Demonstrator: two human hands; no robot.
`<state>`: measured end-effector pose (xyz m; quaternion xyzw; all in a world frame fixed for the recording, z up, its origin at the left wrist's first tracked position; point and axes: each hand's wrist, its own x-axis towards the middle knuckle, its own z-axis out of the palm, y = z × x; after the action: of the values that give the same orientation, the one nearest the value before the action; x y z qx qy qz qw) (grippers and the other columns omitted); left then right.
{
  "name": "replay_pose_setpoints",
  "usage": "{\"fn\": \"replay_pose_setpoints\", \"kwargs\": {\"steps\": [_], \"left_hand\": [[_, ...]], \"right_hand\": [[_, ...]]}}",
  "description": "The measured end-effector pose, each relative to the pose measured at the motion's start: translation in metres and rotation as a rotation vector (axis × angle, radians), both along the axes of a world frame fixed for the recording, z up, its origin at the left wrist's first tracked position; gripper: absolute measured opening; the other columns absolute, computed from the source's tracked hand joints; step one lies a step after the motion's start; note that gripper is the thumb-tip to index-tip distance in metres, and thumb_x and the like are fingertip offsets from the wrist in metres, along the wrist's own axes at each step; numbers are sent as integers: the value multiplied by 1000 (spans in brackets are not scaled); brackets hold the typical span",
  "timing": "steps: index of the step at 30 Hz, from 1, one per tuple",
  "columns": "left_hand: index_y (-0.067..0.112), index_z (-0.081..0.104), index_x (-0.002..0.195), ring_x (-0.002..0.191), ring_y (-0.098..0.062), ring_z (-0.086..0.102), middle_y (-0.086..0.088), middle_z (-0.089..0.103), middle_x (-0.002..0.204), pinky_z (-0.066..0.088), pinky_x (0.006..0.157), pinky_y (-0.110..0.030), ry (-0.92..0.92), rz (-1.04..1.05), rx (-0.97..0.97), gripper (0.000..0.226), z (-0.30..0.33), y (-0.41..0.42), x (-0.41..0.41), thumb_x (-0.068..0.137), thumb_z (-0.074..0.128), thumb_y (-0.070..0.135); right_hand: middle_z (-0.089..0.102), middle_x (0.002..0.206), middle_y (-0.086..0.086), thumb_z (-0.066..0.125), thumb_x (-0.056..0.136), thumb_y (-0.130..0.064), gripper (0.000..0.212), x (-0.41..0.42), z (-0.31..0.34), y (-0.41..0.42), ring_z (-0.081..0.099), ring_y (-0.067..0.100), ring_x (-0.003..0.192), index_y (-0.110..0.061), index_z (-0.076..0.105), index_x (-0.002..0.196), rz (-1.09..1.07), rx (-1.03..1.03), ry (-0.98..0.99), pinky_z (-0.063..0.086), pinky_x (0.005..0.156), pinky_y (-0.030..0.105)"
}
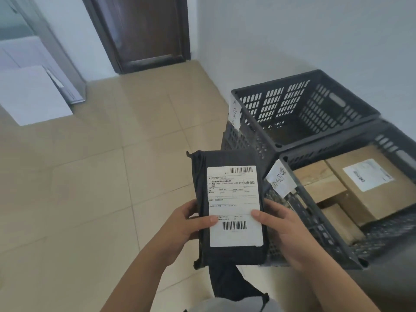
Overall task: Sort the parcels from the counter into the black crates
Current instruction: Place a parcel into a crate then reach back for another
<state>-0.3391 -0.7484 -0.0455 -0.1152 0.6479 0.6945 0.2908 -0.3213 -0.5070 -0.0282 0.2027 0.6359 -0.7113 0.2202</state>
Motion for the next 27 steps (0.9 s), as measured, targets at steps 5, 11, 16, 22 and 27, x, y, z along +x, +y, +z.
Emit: {"fn": "replay_pose_setpoints", "kwargs": {"steps": [5,11,16,22,27], "left_hand": [[19,61,136,112,-22,73,4,74,126,57,98,-50,-9,-21,-81,63,14,14,-96,79,86,29],[18,65,131,111,-22,73,1,75,123,58,91,-47,70,-96,-120,55,36,49,-220,79,79,28],[19,67,124,104,-18,75,5,78,115,61,83,-42,78,-79,-151,41,33,91,-297,84,76,25],[15,66,127,107,-23,73,3,78,114,61,86,-47,101,-277,-267,42,22,164,-406,88,78,24],[18,66,125,109,-23,69,4,75,118,57,96,-49,111,-585,-397,42,-12,249,-497,87,81,27]], "right_hand": [[78,117,1,68,96,-23,34,-92,-6,10,73,23,111,-16,66,129,-50,-75,-10,52,104,48],[78,112,-3,61,101,-25,22,-192,-1,56,73,17,106,-20,72,120,-355,71,119,57,96,40],[38,160,0,64,98,-37,58,-255,-34,131,37,22,147,-27,43,152,-699,744,131,32,121,52],[-12,173,0,63,95,-49,95,-316,-88,162,-8,32,159,-33,0,164,-636,886,-242,4,126,58],[-15,173,-2,50,101,-50,86,-328,-102,158,-13,31,159,-31,-6,164,-620,1033,-328,9,127,58]]}}
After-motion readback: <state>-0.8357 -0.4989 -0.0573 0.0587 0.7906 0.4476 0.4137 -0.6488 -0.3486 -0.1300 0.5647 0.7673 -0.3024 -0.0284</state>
